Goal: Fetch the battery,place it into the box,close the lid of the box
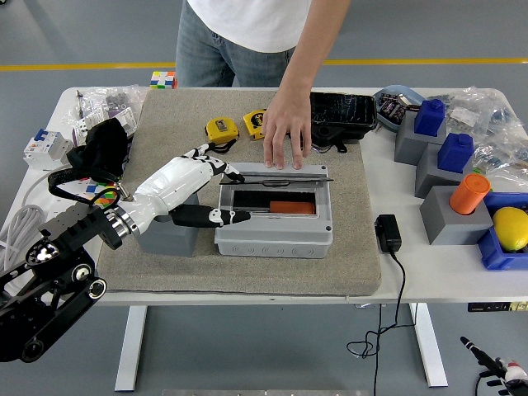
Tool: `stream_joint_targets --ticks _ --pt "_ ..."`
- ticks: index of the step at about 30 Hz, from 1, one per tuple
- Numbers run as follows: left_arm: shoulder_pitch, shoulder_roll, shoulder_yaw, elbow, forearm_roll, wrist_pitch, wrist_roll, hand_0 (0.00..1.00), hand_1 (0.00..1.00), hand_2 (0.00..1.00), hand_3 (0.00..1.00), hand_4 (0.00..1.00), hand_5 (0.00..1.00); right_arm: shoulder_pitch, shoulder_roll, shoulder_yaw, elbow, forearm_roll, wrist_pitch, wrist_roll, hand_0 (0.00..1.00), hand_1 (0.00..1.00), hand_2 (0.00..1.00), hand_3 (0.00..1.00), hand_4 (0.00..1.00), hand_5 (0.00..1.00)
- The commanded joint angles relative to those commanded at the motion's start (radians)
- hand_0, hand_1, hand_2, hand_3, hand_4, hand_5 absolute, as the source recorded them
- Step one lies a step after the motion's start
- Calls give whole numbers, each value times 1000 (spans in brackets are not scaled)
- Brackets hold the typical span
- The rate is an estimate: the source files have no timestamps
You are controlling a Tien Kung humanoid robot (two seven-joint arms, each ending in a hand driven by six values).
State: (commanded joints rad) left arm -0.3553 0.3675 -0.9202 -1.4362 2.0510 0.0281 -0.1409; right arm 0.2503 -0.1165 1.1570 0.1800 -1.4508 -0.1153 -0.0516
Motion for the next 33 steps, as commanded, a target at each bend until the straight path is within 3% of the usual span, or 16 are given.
stream_joint_targets --ticks 9,15,19,20,21,26,28,33 --pt "0 22 30 -1 3 -3 -1 998 802 692 711 998 998 0 0 12 0 -9 0 -2 827 763 745 822 998 998" --pt "6 3 -14 0 -25 60 -38 991 793 693 711 998 998 2 2 17 0 -14 1 -2 827 763 745 821 998 998" --pt "18 -32 -85 12 -82 72 -55 991 793 693 711 998 998 1 5 20 0 -17 1 -3 827 763 745 821 998 998" --pt "26 -49 -119 18 -111 67 -60 991 793 693 711 998 998 1 6 21 0 -18 1 -3 827 763 745 821 998 998" --pt "31 -62 -144 22 -134 63 -66 930 797 713 713 998 998 0 7 22 0 -18 1 -3 826 763 745 821 998 998" --pt "59 -148 -303 54 -318 41 -109 930 797 713 713 998 998 -4 11 26 0 -22 1 -3 826 763 745 821 998 998" --pt "62 -183 -366 61 -399 23 -120 873 798 724 720 998 998 -5 13 29 0 -26 2 -4 826 764 745 821 998 998" --pt "66 -212 -466 63 -588 -42 -109 865 810 745 739 998 998 -9 17 25 0 -24 2 -2 826 764 745 821 998 998"
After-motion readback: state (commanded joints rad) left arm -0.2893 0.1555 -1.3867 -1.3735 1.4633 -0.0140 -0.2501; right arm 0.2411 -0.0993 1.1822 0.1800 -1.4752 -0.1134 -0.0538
